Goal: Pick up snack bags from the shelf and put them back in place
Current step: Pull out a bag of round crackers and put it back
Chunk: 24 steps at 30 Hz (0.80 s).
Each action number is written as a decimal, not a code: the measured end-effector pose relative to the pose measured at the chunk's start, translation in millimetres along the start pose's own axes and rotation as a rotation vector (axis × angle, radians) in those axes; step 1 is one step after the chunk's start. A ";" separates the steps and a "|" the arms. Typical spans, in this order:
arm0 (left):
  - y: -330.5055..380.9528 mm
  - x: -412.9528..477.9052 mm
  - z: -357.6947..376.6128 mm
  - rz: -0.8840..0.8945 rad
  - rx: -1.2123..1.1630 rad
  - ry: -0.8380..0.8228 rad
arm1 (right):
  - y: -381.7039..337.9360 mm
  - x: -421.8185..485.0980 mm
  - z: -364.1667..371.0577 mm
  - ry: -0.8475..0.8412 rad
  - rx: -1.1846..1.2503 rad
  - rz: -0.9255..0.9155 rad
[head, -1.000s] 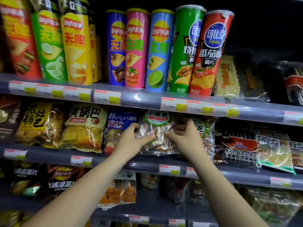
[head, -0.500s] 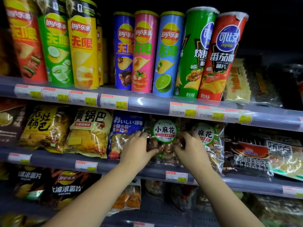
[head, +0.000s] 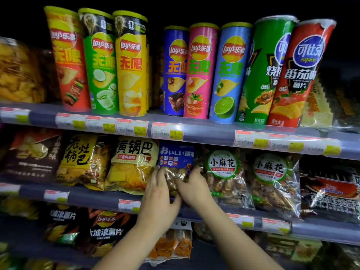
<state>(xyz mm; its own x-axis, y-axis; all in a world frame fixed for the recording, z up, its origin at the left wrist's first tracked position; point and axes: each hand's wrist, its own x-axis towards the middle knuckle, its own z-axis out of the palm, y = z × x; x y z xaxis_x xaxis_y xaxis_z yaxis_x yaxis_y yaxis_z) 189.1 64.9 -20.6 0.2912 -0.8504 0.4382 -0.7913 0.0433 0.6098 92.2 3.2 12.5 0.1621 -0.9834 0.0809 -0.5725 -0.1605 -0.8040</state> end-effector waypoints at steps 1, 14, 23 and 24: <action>-1.8 0.3 -0.3 0.002 -0.044 -0.011 | -0.7 3.8 1.5 0.012 0.012 0.030; -7.6 7.4 -29.4 -0.074 -0.433 0.032 | 6.9 -11.4 -27.2 0.145 0.354 -0.046; 8.7 -2.0 -38.4 -0.171 -0.870 -0.387 | 33.7 -36.2 -63.3 -0.292 0.775 -0.012; 6.7 -4.1 -38.0 -0.185 -0.927 -0.415 | 36.2 -33.7 -70.2 -0.301 0.811 0.007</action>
<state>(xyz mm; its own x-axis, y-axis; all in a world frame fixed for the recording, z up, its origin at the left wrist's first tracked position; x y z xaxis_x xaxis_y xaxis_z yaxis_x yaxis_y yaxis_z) 203.0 88.7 6.7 0.0183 -0.9912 0.1309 0.0234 0.1313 0.9911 9.6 24.6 21.9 0.4323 -0.9017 0.0076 0.1575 0.0672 -0.9852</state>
